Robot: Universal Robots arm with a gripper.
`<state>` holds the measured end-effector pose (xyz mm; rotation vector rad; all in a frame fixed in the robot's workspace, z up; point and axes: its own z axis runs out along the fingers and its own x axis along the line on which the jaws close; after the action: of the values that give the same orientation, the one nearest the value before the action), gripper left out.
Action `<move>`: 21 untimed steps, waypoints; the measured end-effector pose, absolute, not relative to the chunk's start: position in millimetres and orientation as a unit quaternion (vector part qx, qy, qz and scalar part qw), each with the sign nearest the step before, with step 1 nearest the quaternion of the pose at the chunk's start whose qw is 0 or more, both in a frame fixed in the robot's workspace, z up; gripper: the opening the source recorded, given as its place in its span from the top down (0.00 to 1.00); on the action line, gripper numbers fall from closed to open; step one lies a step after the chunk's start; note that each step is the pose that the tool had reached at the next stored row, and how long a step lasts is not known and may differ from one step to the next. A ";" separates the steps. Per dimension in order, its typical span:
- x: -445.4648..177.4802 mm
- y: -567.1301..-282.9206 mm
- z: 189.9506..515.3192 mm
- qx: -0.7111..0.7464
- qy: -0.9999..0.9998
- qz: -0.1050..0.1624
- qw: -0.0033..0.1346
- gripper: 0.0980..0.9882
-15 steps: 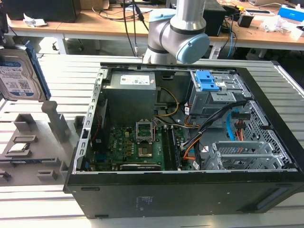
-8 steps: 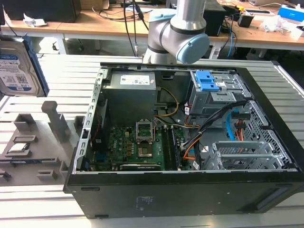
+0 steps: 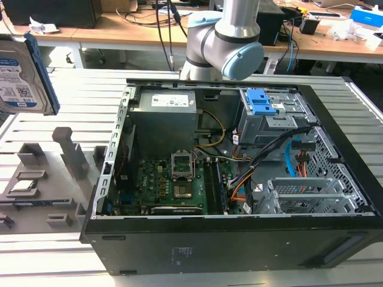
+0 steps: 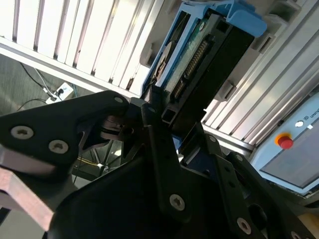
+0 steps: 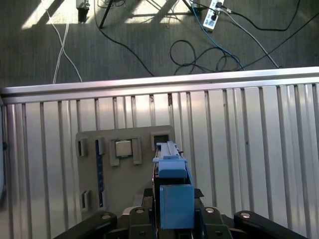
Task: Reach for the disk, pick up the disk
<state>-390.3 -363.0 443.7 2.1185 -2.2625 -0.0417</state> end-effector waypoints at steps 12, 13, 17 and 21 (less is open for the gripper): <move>-388.6 -362.4 467.0 0.683 -0.730 -0.014 0.021 0.70; -388.5 -362.4 468.5 0.683 -0.730 -0.014 0.021 0.70; -388.0 -362.3 474.6 0.683 -0.730 -0.014 0.021 0.70; -387.4 -362.2 482.2 0.683 -0.730 -0.014 0.021 0.70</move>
<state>-387.4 -362.2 482.2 2.1178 -2.2616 -0.0432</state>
